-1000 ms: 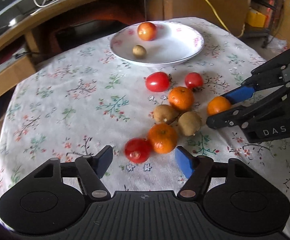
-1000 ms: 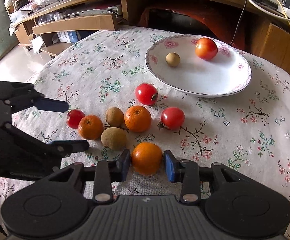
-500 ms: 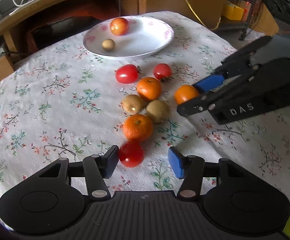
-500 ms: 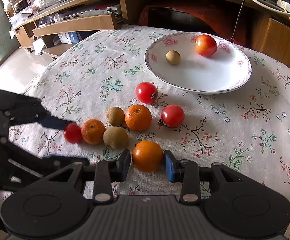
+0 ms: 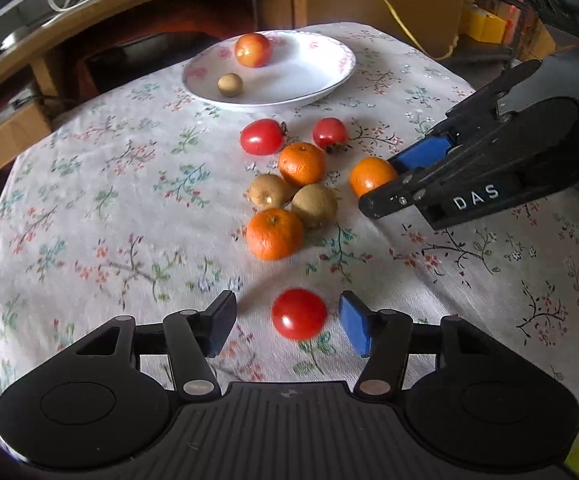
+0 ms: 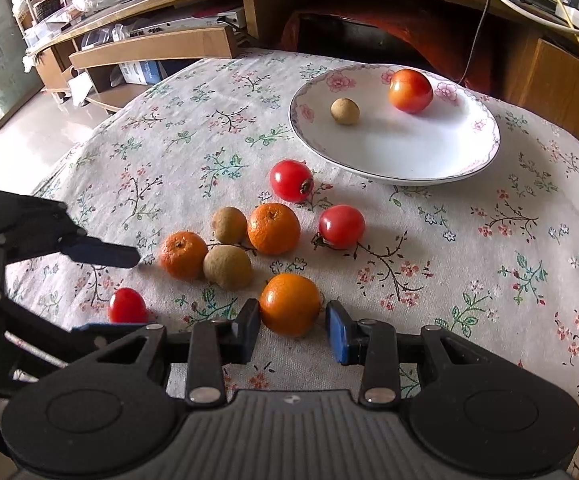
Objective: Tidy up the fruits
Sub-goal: 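Grasp a red cherry tomato with the left tool while the right tool holds the mandarin, then carry both fruits over the white bowl and open both tools to release them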
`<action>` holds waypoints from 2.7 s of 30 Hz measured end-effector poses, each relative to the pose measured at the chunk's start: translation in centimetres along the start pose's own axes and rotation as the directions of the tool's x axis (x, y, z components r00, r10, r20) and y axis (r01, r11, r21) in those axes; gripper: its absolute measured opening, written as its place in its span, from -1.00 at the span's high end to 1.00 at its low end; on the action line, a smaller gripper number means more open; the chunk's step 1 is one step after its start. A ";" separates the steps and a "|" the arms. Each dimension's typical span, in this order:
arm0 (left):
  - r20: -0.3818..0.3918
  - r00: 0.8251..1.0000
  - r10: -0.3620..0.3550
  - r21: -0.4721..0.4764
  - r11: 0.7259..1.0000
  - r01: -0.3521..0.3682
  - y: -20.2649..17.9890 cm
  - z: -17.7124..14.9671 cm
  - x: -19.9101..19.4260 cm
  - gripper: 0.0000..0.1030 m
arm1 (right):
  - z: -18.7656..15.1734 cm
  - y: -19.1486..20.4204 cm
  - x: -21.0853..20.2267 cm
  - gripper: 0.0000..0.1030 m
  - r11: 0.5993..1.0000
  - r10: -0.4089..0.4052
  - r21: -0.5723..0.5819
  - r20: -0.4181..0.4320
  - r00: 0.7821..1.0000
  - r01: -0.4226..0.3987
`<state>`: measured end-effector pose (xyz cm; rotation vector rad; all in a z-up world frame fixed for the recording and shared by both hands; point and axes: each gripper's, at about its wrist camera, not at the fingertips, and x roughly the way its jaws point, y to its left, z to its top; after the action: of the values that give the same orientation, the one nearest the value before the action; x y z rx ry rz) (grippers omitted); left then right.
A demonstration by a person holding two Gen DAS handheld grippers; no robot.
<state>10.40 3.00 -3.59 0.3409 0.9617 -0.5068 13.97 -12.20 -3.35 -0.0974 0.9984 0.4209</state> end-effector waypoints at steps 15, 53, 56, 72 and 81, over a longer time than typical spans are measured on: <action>0.023 0.999 0.044 -0.067 0.997 -0.042 -0.6 0.3 -0.1 -0.16 | -0.4 -0.2 -0.3 0.24 1.000 -0.020 0.017 0.046 0.999 0.019; 0.008 0.999 0.049 -0.128 0.991 -0.048 -2.0 0.0 -0.7 0.33 | -0.3 -0.2 -0.9 0.37 0.999 -0.044 -0.001 0.046 0.998 0.044; 0.020 0.999 0.049 -0.127 0.991 -0.046 -2.1 0.3 -0.8 0.33 | -0.3 -0.1 -1.2 0.37 0.999 -0.048 -0.004 0.052 0.997 0.048; 0.125 0.989 0.076 -0.176 0.983 -0.054 -0.4 5.2 -0.8 0.33 | 1.0 -0.9 -2.6 0.37 0.997 -0.070 0.016 0.111 0.991 0.069; 0.154 0.984 0.084 -0.178 0.983 -0.056 0.2 9.1 0.9 0.33 | 3.1 -2.7 -2.9 0.37 0.994 -0.102 0.053 0.150 0.983 0.095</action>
<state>17.16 -1.52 0.51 0.1740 0.8266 -0.3773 16.07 -14.68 0.43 -0.0718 0.8484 0.3098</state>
